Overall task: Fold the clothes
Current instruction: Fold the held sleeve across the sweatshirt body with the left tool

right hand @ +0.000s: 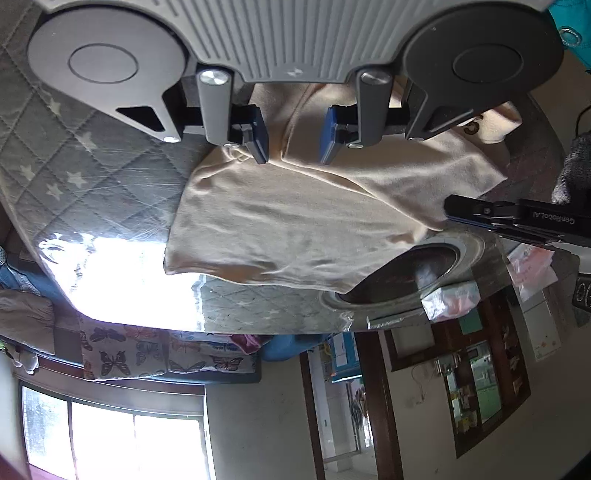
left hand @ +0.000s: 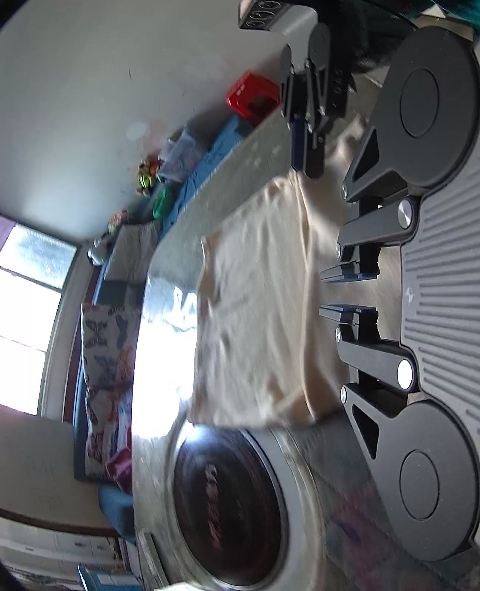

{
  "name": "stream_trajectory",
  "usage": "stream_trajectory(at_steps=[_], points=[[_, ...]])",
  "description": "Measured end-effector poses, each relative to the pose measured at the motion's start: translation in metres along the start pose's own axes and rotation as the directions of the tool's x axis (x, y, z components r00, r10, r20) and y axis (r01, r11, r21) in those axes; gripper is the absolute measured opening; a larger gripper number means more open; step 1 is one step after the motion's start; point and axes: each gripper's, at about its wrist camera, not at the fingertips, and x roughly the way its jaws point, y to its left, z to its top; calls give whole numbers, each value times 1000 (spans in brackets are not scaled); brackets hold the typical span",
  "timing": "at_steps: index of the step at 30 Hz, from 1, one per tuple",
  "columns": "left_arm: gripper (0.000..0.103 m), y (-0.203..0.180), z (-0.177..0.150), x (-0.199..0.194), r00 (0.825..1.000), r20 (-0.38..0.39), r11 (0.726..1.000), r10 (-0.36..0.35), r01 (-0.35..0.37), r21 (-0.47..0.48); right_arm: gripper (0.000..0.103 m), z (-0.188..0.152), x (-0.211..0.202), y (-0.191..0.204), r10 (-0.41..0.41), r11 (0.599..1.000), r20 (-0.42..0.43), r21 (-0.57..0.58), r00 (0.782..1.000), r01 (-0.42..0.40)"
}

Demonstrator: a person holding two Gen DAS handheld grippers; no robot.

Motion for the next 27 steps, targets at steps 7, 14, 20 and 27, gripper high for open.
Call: stream_trajectory(at_steps=[7, 14, 20, 27], points=[[14, 16, -13, -6, 999, -4, 999, 35, -35, 0, 8, 2, 10, 6, -28, 999, -20, -34, 999, 27], [14, 13, 4, 1, 998, 39, 999, 46, -46, 23, 7, 8, 11, 6, -75, 996, -9, -51, 997, 74], [14, 5, 14, 20, 998, 36, 995, 41, -44, 90, 12, 9, 6, 7, -84, 995, 11, -52, 996, 85], [14, 10, 14, 34, 998, 21, 995, 59, -60, 84, 14, 16, 8, 16, -30, 994, 34, -103, 999, 34]])
